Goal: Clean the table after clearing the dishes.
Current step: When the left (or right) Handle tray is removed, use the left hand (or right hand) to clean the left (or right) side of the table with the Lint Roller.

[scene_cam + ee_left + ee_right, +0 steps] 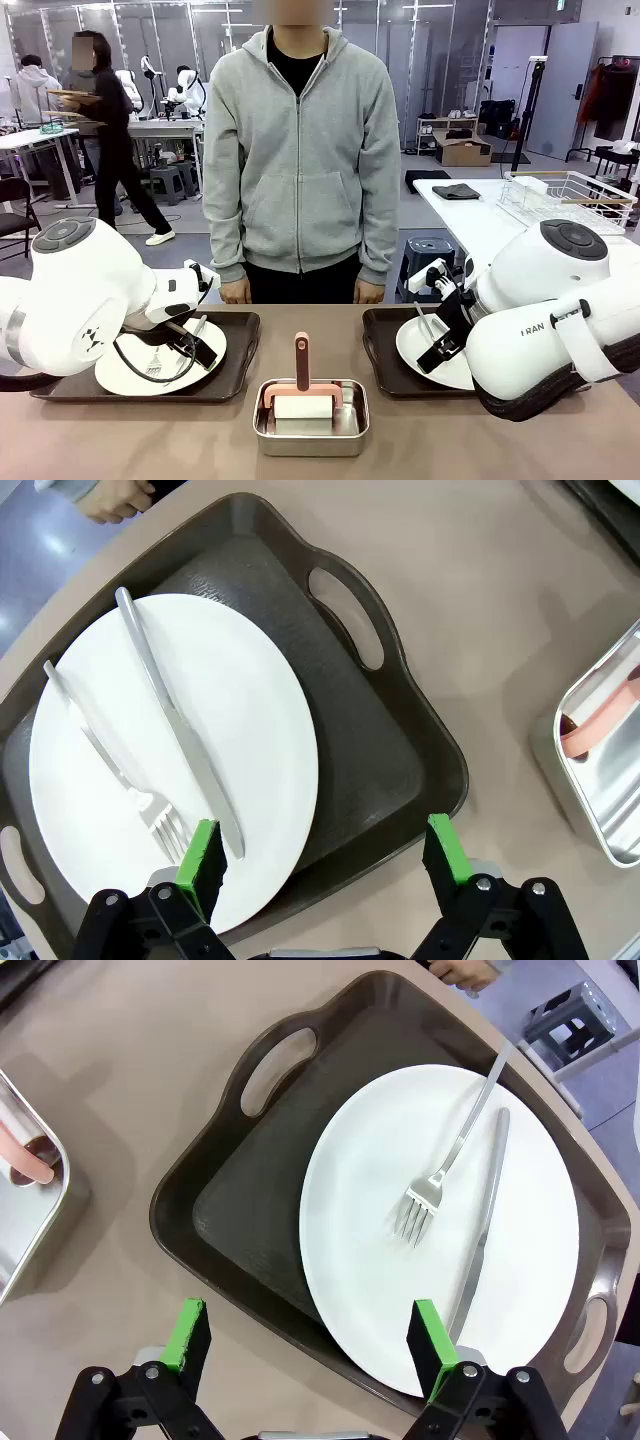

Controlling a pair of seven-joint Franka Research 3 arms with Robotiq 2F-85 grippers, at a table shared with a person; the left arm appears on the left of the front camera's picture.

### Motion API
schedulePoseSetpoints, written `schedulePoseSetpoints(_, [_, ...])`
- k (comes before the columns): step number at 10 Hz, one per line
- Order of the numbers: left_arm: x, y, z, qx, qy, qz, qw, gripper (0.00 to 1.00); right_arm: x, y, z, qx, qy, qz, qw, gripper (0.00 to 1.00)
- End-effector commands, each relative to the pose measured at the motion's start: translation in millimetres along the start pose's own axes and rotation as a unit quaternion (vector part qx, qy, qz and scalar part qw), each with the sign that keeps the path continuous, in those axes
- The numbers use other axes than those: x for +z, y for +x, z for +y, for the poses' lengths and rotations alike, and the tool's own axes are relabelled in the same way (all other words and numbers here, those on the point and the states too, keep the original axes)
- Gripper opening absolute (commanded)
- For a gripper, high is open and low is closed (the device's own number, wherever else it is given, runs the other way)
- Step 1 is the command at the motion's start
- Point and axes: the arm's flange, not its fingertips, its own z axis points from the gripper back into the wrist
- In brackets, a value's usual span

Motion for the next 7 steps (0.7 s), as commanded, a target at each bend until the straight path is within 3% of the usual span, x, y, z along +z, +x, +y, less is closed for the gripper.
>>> schedulePoseSetpoints(1, [0.0, 0.0, -0.2, 0.000, 0.000, 0.000, 1.000, 1.00, 0.0, 0.0, 0.0, 0.000, 0.000, 0.000, 1.000, 1.00])
schedulePoseSetpoints(7, [0.0, 0.0, -0.2, 0.000, 0.000, 0.000, 1.000, 1.00, 0.0, 0.0, 0.0, 0.000, 0.000, 0.000, 1.000, 1.00])
